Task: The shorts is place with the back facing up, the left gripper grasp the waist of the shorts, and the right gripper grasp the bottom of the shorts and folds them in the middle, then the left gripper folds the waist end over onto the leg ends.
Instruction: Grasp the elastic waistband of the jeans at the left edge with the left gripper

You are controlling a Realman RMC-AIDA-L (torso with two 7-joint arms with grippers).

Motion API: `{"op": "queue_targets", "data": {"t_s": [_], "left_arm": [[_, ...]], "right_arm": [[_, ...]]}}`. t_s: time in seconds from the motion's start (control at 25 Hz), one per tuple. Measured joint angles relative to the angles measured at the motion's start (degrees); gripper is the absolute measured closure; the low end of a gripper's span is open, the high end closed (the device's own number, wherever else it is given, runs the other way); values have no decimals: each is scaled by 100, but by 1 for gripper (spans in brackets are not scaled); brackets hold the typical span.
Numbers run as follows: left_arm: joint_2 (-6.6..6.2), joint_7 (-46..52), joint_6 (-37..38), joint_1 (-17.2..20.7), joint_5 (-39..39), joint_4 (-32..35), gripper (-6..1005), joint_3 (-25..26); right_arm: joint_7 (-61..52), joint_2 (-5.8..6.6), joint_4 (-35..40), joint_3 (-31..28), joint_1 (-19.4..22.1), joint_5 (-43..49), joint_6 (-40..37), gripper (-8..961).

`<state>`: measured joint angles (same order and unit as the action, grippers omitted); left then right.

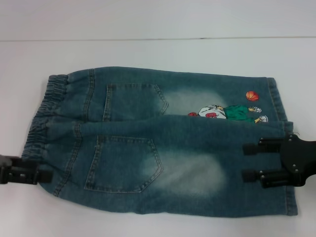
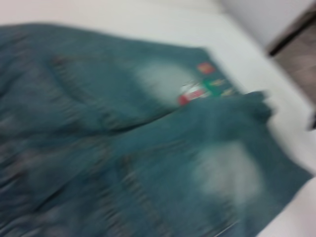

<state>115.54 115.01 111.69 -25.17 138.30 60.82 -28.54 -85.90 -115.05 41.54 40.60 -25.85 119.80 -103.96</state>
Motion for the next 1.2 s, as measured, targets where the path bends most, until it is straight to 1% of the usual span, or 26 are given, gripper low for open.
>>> {"op": "queue_targets", "data": {"t_s": [0.12,0.16,0.2,0.24,0.28,0.48,0.72,0.92,1.04,1.2], "left_arm": [[-117,411,-168,-324,730,-173,119,4],[-145,521,-207,-408,876,-259,119,-2],[-145,521,-207,-408,876,-259,119,-2],[-216,831,-309,-615,1190,-487,119,-17],[-246,1010,-370,-716,1318,-610,119,-21],[-349,1782,-599,-1001,1461,-849,120,-23],[-499,2598,-935,-1185,1518,-917,121,3],[-520,3064,-1360,-1246,1870,-1050,122,-12],[-531,3107,-1556,-1285,1947,-1303,122,-16],[-541,3130,-1764,-1315,2127,-1423,123,-51]], "right_arm": [[23,0,3,0,0,0,15,135],[27,0,3,0,0,0,19,135],[30,0,4,0,-2,0,19,135],[32,0,3,0,-4,0,19,135],[33,-1,4,0,-7,-1,19,135],[34,-7,4,0,-8,0,27,136],[37,-9,4,0,-27,-1,53,136],[45,-9,3,0,-34,-1,73,136],[52,-9,3,0,-31,0,81,136],[54,-9,-3,0,-32,0,85,136]]}}
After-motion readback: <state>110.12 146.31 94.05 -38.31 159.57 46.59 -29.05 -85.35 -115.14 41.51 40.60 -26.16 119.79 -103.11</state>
